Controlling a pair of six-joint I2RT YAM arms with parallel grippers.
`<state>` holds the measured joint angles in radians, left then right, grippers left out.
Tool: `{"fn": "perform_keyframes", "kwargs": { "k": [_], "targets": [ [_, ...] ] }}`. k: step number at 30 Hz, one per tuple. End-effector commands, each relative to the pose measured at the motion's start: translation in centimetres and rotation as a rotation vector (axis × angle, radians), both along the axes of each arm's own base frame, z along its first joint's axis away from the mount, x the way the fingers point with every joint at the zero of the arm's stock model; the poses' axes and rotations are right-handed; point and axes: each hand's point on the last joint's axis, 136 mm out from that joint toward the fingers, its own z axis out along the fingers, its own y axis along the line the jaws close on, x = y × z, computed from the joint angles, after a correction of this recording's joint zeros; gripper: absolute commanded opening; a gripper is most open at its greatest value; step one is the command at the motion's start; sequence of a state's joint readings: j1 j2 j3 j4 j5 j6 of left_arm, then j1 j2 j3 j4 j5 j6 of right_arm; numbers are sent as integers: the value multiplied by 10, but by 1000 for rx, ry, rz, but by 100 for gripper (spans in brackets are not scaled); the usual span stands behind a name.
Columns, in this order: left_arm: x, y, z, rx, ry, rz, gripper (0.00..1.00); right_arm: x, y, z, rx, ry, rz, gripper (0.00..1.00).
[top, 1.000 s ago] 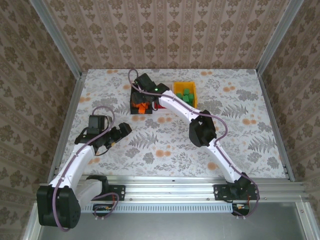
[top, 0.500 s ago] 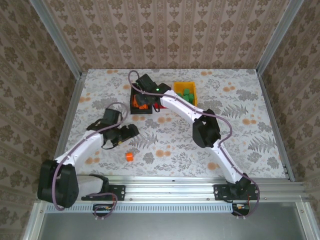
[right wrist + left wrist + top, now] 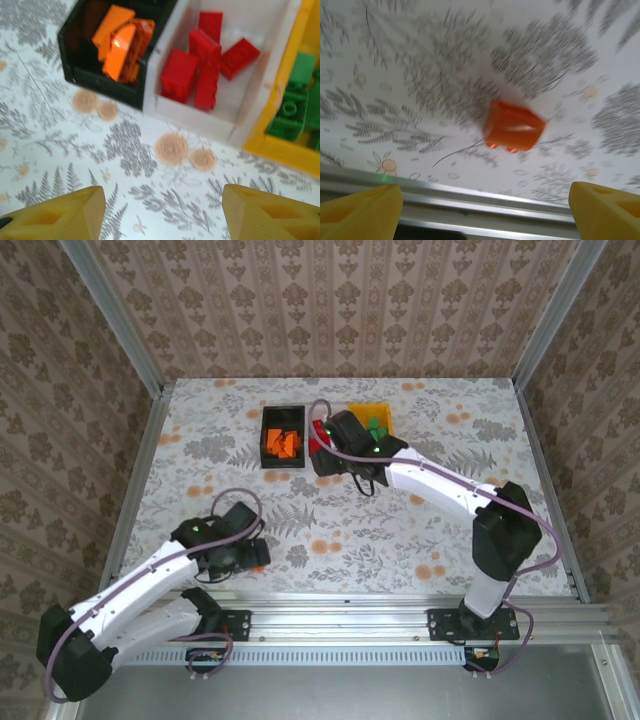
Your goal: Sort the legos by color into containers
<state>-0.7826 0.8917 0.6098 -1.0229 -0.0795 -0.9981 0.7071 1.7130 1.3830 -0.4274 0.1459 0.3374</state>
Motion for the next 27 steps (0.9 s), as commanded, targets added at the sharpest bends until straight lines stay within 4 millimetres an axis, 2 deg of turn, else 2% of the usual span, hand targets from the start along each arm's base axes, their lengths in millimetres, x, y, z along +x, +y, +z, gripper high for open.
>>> {"fn": "perform_keyframes", "kwargs": {
  "k": [1, 6, 9, 14, 17, 20, 22, 24, 27],
  "targets": [
    [3, -1, -10, 11, -16, 35, 85, -10, -7, -6, 44, 10, -13, 64],
    [16, -29, -27, -49, -8, -52, 82, -39, -24, -34, 44, 70, -11, 64],
    [18, -34, -38, -26, 28, -76, 77, -53, -38, -44, 35, 86, -33, 64],
    [16, -24, -51, 8, 41, -57, 69, -69, -60, -37, 30, 56, -60, 64],
    [20, -24, -59, -2, 36, -56, 61, -76, -66, -29, 44, 38, -63, 63],
    [25, -28, -64, -12, 29, -67, 52, -80, -72, -28, 34, 36, -69, 63],
    [27, -27, -64, 6, 23, -77, 50, -82, -75, -28, 32, 31, -73, 63],
    [30, -25, -65, 21, 14, -85, 42, -84, -78, -28, 30, 28, -75, 62],
    [32, -24, -67, 28, 7, -93, 37, -87, -81, -30, 27, 31, -79, 62]
  ]
}}
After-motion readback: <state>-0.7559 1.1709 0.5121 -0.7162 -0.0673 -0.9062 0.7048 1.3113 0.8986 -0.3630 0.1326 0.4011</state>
